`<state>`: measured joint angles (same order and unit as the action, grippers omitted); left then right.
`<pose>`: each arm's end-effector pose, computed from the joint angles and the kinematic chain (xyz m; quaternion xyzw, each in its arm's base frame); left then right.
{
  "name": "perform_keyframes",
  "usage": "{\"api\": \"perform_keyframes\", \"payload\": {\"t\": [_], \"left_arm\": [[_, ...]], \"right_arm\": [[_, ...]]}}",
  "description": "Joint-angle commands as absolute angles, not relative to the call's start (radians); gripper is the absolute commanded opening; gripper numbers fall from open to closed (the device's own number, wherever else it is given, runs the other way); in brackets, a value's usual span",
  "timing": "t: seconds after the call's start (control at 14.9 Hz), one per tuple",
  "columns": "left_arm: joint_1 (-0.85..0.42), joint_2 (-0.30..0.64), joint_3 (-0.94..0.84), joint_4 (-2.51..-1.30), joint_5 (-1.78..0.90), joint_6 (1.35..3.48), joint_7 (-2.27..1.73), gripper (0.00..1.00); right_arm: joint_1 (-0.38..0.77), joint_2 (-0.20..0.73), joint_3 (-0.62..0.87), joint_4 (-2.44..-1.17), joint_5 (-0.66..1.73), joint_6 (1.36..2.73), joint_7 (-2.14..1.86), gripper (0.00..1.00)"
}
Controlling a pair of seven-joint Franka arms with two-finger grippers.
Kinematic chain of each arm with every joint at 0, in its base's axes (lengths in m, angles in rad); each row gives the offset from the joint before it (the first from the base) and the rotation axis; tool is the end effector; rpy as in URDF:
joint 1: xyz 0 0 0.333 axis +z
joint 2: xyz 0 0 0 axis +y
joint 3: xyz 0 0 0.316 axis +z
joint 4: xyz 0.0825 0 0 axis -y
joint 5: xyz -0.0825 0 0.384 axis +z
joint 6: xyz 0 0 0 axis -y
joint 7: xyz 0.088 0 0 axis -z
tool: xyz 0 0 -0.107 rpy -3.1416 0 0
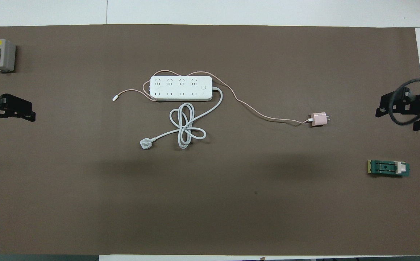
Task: Plug charger into power strip
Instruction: 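Reach the open right gripper toward the pink charger plug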
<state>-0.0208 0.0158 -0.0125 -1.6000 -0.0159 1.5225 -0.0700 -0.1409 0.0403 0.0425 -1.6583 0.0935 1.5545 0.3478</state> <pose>0.5521 -0.0201 0.5981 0.9987 0.0183 -0.0470 0.0056 0.5566 -0.0452 0.5603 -0.9710 0.2229 0.0772 0.0382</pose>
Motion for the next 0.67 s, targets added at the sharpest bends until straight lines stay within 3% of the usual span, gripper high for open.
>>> {"api": "perform_keyframes", "payload": {"t": [0.0, 0.27, 0.6], "left_arm": [[-0.021, 0.005, -0.009, -1.612, -0.021, 1.529, -0.080, 1.00], [-0.023, 0.005, -0.009, -1.612, -0.023, 1.529, -0.080, 1.00], [-0.021, 0.003, -0.009, -1.611, -0.021, 1.529, -0.080, 1.00]], "right_arm": [[-0.185, 0.144, 0.051, -1.651, 0.222, 1.574, 0.625, 1.00], [-0.232, 0.261, 0.049, -1.667, 0.409, 1.660, 0.931, 1.00], [-0.267, 0.425, 0.048, -1.658, 0.532, 1.714, 0.960, 1.00]]}}
